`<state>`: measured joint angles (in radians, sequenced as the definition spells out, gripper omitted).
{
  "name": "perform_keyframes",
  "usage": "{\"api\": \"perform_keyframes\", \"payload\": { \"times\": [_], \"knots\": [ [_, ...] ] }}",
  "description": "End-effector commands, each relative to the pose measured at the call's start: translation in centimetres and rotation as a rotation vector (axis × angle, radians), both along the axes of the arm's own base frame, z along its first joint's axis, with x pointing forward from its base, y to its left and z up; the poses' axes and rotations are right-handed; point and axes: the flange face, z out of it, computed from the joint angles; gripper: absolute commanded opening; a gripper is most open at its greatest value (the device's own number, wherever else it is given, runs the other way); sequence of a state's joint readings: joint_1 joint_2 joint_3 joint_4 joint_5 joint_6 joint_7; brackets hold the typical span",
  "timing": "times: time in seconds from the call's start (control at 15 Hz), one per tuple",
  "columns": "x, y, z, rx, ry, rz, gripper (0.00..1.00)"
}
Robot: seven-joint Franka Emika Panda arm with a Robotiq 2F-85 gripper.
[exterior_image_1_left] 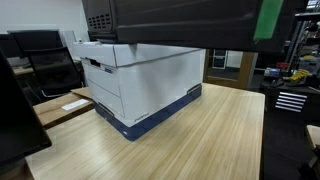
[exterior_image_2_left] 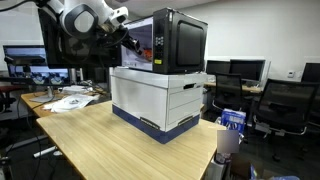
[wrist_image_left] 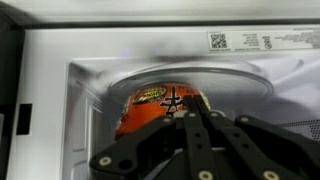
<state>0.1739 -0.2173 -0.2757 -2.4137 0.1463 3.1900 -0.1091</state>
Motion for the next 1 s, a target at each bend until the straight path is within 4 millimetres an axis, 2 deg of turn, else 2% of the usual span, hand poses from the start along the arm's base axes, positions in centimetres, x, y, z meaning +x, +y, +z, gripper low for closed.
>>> {"api": "perform_keyframes", "payload": {
  "times": [0.0, 0.13, 0.33, 0.67, 0.8, 0.93],
  "knots": [
    [-5.5, -1.1, 0.1, -0.018, 0.153, 0.099, 0.32],
    [-7.3, -2.5, -0.6, -0.015, 0.297, 0.109, 0.45],
    [-9.2, -4.4, 0.2, -0.017, 0.477, 0.081, 0.64],
    [-11.1, -6.5, -0.7, -0.019, 0.795, 0.001, 0.97],
    [-11.6, -6.7, -0.9, -0.022, 0.879, -0.041, 1.0],
    [-11.9, -6.4, 0.0, -0.022, 0.925, -0.062, 1.0]
  ]
}}
